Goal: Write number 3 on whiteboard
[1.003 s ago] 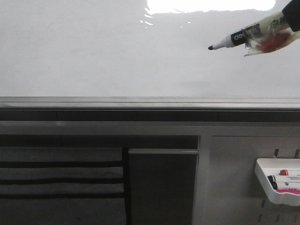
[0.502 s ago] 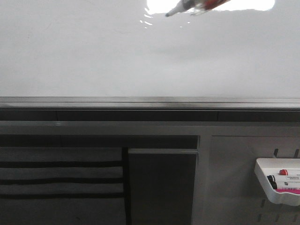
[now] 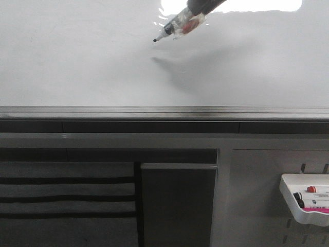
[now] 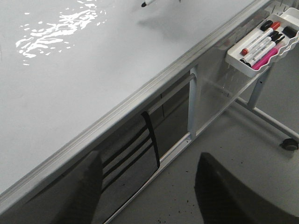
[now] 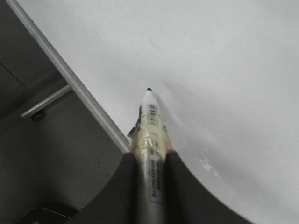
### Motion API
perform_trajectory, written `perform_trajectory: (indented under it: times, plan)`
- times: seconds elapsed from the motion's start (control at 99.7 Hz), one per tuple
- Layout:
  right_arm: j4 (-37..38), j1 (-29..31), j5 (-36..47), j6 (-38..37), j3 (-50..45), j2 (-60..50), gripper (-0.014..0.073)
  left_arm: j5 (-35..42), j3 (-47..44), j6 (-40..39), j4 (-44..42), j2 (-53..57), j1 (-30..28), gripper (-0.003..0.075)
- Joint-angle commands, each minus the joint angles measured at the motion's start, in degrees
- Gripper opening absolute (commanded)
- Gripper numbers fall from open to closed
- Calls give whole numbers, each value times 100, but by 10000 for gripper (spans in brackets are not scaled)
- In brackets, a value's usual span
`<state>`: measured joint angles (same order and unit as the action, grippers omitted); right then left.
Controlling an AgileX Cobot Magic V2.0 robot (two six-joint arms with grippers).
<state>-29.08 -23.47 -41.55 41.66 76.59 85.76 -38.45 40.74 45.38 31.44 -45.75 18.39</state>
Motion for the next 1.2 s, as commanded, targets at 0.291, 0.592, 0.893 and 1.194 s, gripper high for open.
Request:
perform_trajectory:
  times: [0.291,0.592,0.893,1.194]
  plan:
    - [696,221,711,-531,211,39,-33,308,156,-67,210,12,-37,408]
    - [755,-73,952,-662,-248,106,-33,308,156,-67,210,12,-37,408]
    - [727,139,313,-649,-498,-29,-33,308,156,-67,210,-14,-37,408]
    - [533,-742,1300,-599,-509,152,-33,308,156,-67,210,-14,-37,408]
